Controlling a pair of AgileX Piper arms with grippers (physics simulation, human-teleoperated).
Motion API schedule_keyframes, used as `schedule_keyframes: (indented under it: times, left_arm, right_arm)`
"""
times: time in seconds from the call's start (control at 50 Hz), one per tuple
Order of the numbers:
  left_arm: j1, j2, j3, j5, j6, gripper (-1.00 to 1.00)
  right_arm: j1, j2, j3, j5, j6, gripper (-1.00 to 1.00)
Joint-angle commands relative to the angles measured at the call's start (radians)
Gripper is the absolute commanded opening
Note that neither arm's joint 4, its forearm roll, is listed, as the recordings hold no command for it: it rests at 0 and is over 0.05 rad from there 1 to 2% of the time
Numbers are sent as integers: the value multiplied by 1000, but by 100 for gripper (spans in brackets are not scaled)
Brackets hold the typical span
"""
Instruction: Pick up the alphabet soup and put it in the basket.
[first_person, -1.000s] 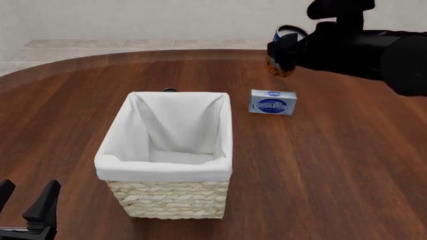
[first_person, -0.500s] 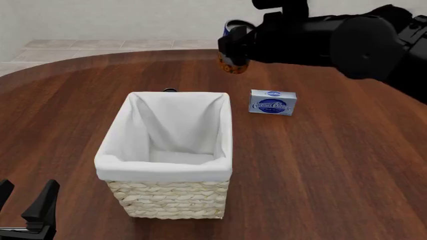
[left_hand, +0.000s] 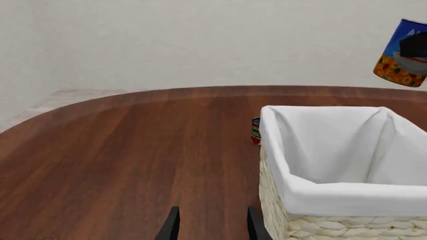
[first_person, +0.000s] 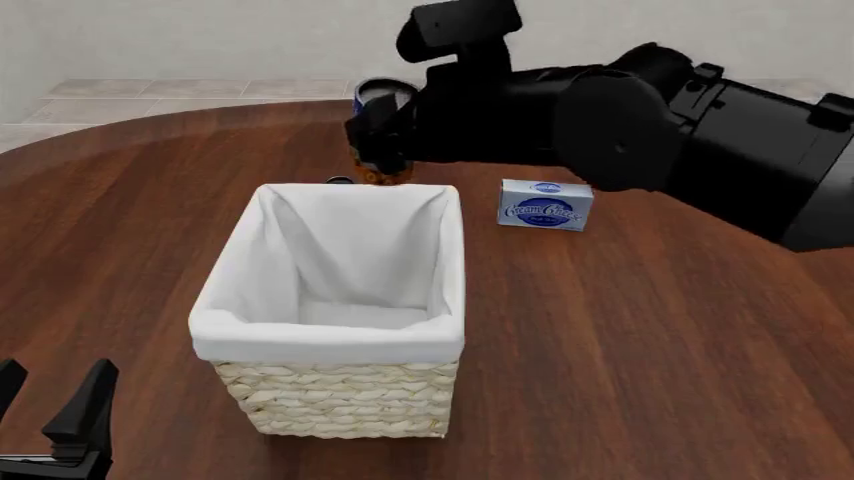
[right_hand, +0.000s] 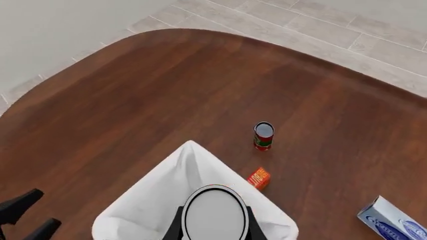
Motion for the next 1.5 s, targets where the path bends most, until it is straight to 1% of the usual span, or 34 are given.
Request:
schedule_keyframes:
  times: [0.02,0.18,0.26,0.34,0.48,0.64,0.78,0.98,1.16,1.5]
  left_arm:
    - [1,0,0,0,3,100]
    - [0,0,0,1,4,100]
    - [1,0,0,3,5,100]
    - [0,0,0,4,6,100]
    - [2,0,0,6,5,100]
    - [5,0,0,8,4,100]
    - [4,0,0,8,2,100]
    - [6,0,0,10,0,100]
    - [8,0,0,13,1,100]
    - [7,0,0,13,0,100]
  right_arm:
    - [48,23,-18,-8,19,-100]
    - [72,29,-9,-11,17,-100]
    - [83,32,-7,-9,28,-100]
    - [82,40,-1,-12,28,-100]
    - [82,62,5,-8,-1,-100]
    - [74,82,26,-25,2,-100]
    - [89,98,49,-40,11,-100]
    - [100,121,71,-49,-7,-100]
    - [110,117,82,-46,2,-100]
    - [114,139,105,-61,-7,-100]
